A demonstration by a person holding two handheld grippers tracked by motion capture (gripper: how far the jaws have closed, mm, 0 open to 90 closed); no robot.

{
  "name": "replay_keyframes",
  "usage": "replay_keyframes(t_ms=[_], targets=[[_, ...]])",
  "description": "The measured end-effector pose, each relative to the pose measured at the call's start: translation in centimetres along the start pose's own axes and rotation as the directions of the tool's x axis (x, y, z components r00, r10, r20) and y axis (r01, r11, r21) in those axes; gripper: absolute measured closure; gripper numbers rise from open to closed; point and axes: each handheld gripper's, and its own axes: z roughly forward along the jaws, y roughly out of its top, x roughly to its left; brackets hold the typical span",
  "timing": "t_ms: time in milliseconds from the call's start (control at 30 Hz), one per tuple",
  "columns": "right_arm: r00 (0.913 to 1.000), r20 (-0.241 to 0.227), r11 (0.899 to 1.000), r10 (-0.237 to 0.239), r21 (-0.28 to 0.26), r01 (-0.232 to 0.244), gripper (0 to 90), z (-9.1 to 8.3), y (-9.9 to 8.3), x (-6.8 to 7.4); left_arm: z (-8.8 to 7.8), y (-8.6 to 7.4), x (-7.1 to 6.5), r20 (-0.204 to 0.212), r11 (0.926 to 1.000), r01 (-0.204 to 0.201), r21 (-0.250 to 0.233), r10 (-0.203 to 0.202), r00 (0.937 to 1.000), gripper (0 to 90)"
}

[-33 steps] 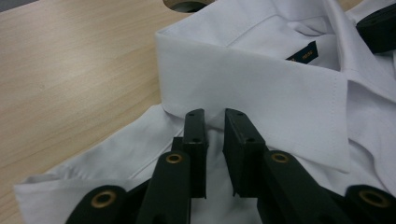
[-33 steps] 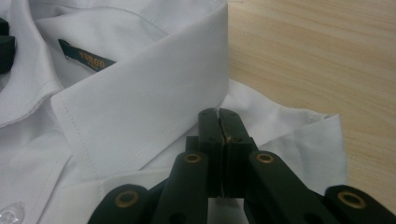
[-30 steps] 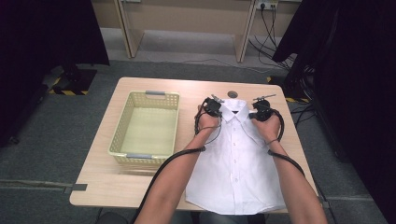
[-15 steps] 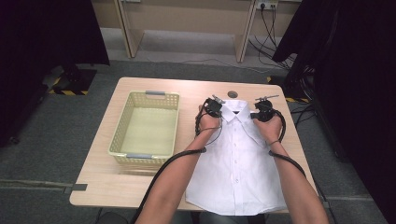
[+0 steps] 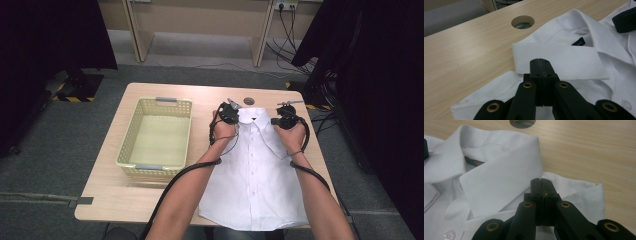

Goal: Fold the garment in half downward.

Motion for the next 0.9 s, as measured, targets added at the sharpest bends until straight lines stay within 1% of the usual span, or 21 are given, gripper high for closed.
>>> replay_keyframes(t_ms=[200,300,400,433,500,533,700,767,800,833,867,900], targets=[[1.0000,-0.001,1.000,0.003,-0.003,-0.003,89.5,-0.2,0.0,0.0,-0.3,0.2,0.1,0.000,0.9999,0.004,-0.012,-0.004,1.0000,89.5],[1.0000,-0.004,1.000,0.008,-0.008,-0.008,89.5,-0.4,0.2,0.0,-0.6,0.5,0.2,-0.001,0.9995,0.007,-0.031,-0.007,1.0000,89.5],[1.0000,-0.002,1.000,0.008,-0.007,-0.008,89.5,-0.5,0.3,0.0,-0.8,0.9,0.2,-0.002,0.9992,-0.001,-0.041,0.001,1.0000,89.5],[1.0000,-0.002,1.000,0.008,-0.010,-0.008,89.5,-0.5,0.3,0.1,-0.8,0.9,0.2,0.001,0.9993,-0.002,-0.037,0.002,1.0000,89.5],[1.0000,0.001,1.000,0.002,-0.005,-0.002,89.5,-0.5,0.4,0.2,-0.6,0.8,0.5,-0.008,0.9996,0.004,-0.027,-0.004,1.0000,89.4],[1.0000,0.002,1.000,0.003,-0.003,-0.003,89.5,-0.4,0.4,0.2,-0.5,0.6,0.7,-0.012,0.9997,0.016,-0.019,-0.016,0.9998,88.6],[1.0000,-0.005,1.000,0.003,0.020,-0.003,89.3,0.4,0.1,0.0,0.7,-0.5,1.4,-0.008,0.9976,0.043,0.055,-0.043,0.9990,73.8],[1.0000,-0.005,1.000,0.004,0.022,-0.004,89.1,0.6,0.0,0.0,1.1,-0.8,1.4,-0.008,0.9959,0.056,0.071,-0.056,0.9984,66.0],[1.0000,-0.008,1.000,0.002,0.022,-0.002,88.6,0.8,-0.1,-0.1,1.3,-0.9,1.3,-0.006,0.9949,0.065,0.077,-0.065,0.9979,59.2],[1.0000,-0.008,1.000,0.002,0.022,-0.002,88.6,0.8,-0.1,-0.1,1.4,-0.9,1.3,-0.001,0.9946,0.058,0.086,-0.058,0.9983,59.2],[0.9999,-0.012,1.000,0.003,0.021,-0.003,87.9,0.9,-0.1,-0.1,1.5,-0.9,1.2,0.001,0.9944,0.054,0.090,-0.054,0.9985,56.6],[0.9999,-0.015,1.000,0.006,0.022,-0.005,85.3,1.0,-0.2,-0.1,1.6,-0.9,1.1,-0.004,0.9937,0.053,0.099,-0.053,0.9986,53.3]])
